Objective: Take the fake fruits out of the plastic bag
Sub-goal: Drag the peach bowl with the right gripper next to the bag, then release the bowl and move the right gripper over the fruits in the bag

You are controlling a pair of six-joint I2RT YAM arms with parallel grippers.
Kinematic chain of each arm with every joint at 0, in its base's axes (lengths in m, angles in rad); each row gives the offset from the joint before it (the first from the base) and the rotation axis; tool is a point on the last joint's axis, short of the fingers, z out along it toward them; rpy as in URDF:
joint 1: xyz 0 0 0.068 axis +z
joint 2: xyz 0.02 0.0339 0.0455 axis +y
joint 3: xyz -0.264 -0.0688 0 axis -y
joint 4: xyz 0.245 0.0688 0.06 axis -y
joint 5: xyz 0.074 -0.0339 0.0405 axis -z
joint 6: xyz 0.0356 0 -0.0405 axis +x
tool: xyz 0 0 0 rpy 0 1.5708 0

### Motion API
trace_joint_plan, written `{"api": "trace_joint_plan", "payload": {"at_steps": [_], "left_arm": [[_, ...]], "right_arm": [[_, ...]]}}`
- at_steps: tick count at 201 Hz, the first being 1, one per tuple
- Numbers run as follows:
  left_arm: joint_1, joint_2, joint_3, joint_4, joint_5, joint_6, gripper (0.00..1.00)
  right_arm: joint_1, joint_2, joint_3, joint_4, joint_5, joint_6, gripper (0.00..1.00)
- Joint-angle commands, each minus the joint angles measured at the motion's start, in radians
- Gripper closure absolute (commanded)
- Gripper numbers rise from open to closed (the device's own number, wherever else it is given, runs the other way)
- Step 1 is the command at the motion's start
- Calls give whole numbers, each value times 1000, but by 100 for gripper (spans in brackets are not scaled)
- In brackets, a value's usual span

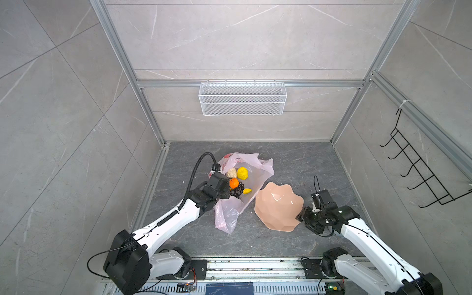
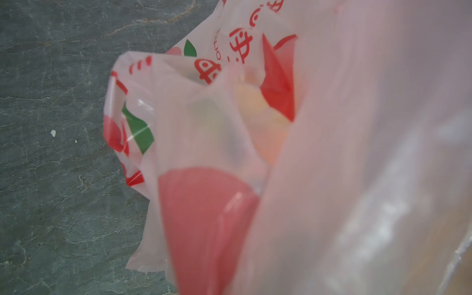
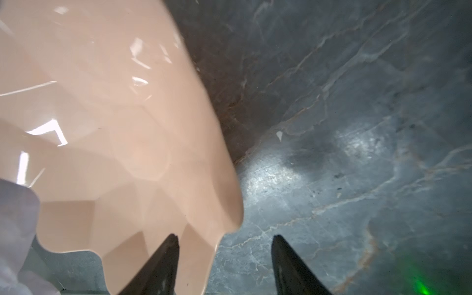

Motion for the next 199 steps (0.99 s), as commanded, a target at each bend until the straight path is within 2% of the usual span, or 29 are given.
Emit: {"api": "trace_joint_plan", "payload": {"at_steps": [1, 29, 46, 60, 75, 86, 107, 146, 169, 199], "left_arm": [[-24, -81, -41, 63, -2, 16, 100], [-33, -122, -112, 66, -12, -32, 100], [-33, -110, -139, 35, -56, -72, 100], [-34, -92, -142, -6, -73, -107, 100], [-35, -101, -160, 2, -41, -127, 100], [-35, -122, -178, 18, -29, -147, 100], [-35, -159, -189, 12, -22, -179, 100], [-33, -240, -222, -49, -52, -220, 100], [-32, -261, -271, -36, -94, -279, 100], [-33, -241, -272, -57, -101, -304, 100]], "right_arm": [[41, -71, 93, -83, 101, -15, 38], [173, -47, 207, -1, 143, -2, 39], [307, 22, 253, 107, 193, -12, 39], [429, 121, 304, 186, 243, -27, 39], [534, 253, 376, 258, 287, -56, 38], [583, 357, 423, 327, 286, -87, 41], [624, 548, 511, 441, 215, -111, 42], [644, 803, 699, 463, 230, -131, 43], [631, 905, 748, 457, 324, -171, 43], [589, 965, 762, 446, 311, -167, 43]]}}
